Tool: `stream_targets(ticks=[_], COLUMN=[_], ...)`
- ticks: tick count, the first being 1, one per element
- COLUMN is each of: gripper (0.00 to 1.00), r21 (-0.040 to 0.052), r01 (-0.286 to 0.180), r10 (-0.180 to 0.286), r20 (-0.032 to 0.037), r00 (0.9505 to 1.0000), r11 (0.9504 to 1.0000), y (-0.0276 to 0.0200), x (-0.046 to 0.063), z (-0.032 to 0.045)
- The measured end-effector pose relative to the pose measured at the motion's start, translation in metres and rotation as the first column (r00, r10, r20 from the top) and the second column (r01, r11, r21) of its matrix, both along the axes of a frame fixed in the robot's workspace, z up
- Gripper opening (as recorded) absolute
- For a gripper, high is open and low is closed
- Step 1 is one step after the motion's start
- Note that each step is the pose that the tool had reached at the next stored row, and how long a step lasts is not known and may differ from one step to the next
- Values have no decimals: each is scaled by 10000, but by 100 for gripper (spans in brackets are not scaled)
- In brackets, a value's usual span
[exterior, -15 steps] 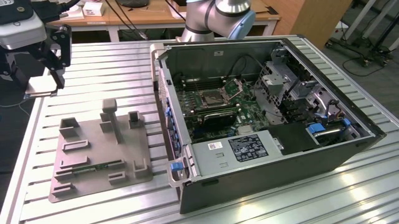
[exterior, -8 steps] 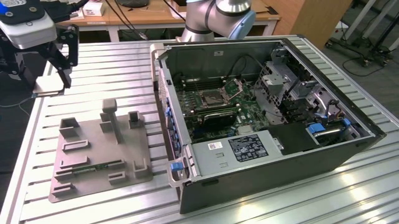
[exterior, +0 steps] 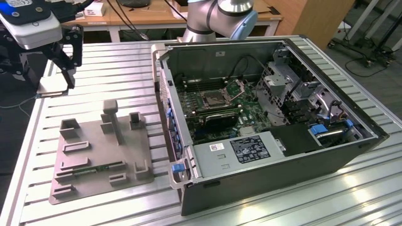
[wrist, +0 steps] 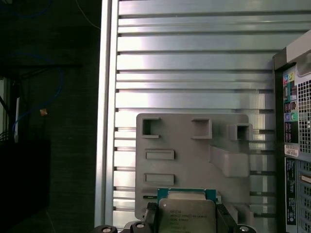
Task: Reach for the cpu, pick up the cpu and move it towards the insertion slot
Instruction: 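Pick up the cpu and move it towards the insertion slot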
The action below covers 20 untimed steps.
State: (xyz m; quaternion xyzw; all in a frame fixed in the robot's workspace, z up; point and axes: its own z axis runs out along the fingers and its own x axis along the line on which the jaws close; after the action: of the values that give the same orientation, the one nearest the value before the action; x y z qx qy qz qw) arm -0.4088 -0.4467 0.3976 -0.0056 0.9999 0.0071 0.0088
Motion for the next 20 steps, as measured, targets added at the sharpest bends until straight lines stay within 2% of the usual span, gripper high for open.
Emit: stream_targets(ticks=[20], gripper=[55], r21=[-1], r01=[0], r10=[0], r20=[-1], r00=[10000], r11=[10000], y=[0], x=[58], z=[1])
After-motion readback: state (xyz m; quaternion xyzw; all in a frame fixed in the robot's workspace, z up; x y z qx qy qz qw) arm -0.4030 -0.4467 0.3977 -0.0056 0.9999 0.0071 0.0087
